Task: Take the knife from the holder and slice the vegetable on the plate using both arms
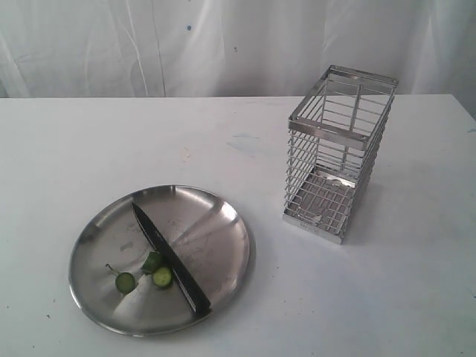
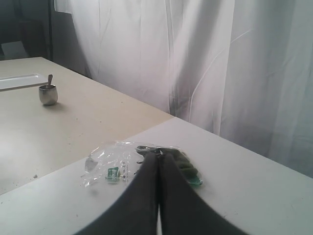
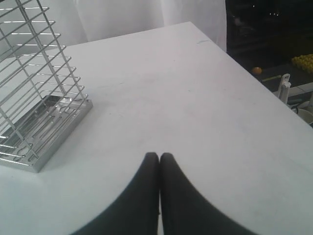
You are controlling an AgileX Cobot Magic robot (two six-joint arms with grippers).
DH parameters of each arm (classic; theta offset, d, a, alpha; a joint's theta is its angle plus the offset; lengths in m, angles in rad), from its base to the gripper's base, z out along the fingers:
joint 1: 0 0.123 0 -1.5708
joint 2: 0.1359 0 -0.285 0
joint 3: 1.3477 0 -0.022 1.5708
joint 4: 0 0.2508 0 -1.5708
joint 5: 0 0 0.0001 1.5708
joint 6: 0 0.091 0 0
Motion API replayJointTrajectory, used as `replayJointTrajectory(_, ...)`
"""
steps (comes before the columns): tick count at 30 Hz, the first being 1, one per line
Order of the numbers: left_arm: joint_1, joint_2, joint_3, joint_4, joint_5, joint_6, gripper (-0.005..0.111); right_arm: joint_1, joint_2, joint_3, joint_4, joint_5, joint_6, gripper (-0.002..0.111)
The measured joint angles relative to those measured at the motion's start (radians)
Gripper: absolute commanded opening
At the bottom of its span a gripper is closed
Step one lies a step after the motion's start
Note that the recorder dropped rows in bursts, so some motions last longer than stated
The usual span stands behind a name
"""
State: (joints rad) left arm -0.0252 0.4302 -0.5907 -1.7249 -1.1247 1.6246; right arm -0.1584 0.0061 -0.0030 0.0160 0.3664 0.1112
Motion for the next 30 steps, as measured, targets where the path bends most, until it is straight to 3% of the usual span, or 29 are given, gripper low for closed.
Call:
replayJointTrajectory(19, 0.000, -0.001, 0.000, 0.000, -0.029, -0.015, 0.000, 0.000, 0.000, 0.000, 0.000, 0.002, 0.000, 0.000)
replayJointTrajectory(21, 0.000, -0.001, 0.002, 0.032, 0.030, -0.078, 0.000, 0.000, 0.000, 0.000, 0.000, 0.002, 0.000, 0.000)
replayJointTrajectory(23, 0.000, -0.001, 0.004, 0.203, 0.159, -0.169, 0.000, 0.000, 0.000, 0.000, 0.000, 0.002, 0.000, 0.000)
replayJointTrajectory(25, 0.000, -0.001, 0.002, 0.589, 0.346, -0.386, 0.000, 0.000, 0.000, 0.000, 0.000, 0.002, 0.000, 0.000)
replayJointTrajectory(29, 0.000, -0.001, -0.061, 1.619, 0.632, -1.131, 0.000, 0.000, 0.000, 0.000, 0.000, 0.002, 0.000, 0.000)
replayJointTrajectory(30, -0.001, -0.004, -0.076, 1.871, 0.672, -1.395, 0.000, 0.000, 0.000, 0.000, 0.000, 0.002, 0.000, 0.000)
